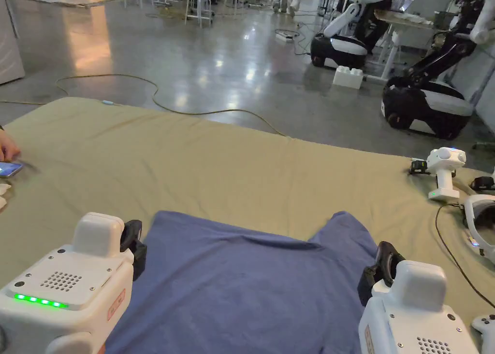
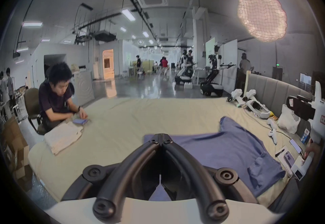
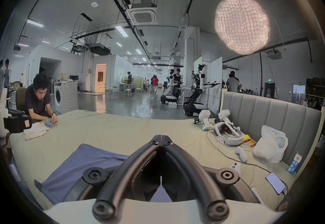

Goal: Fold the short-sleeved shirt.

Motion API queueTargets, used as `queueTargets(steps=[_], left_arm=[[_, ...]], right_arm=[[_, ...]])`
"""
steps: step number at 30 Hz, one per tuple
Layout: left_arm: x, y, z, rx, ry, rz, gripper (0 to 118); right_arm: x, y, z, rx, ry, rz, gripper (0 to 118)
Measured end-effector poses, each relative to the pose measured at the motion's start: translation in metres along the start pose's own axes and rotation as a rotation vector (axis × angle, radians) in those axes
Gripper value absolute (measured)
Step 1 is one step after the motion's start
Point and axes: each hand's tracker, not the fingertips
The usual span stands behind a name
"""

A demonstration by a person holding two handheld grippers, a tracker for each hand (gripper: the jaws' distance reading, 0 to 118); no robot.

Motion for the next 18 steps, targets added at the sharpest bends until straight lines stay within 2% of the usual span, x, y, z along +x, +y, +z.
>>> queueTargets(steps=[7,10,13,14,15,16,18], left_arm=[[-0.082,-0.054,0.001,-0.375,0.002,0.115,0],[-0.099,-0.081,-0.005,-0.558,-0.017,0.143,2],[-0.11,-0.105,-0.012,-0.671,-0.04,0.202,41],[-0.112,-0.112,-0.016,-0.692,-0.057,0.228,46],[-0.113,-0.117,-0.02,-0.713,-0.063,0.253,46],[-0.113,-0.122,-0.024,-0.737,-0.043,0.27,60],[-0.107,-0.122,-0.029,-0.742,-0.032,0.268,62]], right_arm=[[-0.008,-0.023,-0.007,-0.108,0.055,0.028,0],[-0.011,-0.034,-0.008,-0.148,0.061,0.042,0],[-0.012,-0.044,-0.01,-0.189,0.066,0.033,0],[-0.012,-0.047,-0.01,-0.201,0.065,0.031,0],[-0.013,-0.049,-0.01,-0.21,0.065,0.03,0],[-0.013,-0.05,-0.01,-0.217,0.064,0.029,0],[-0.013,-0.051,-0.009,-0.228,0.06,0.035,0]])
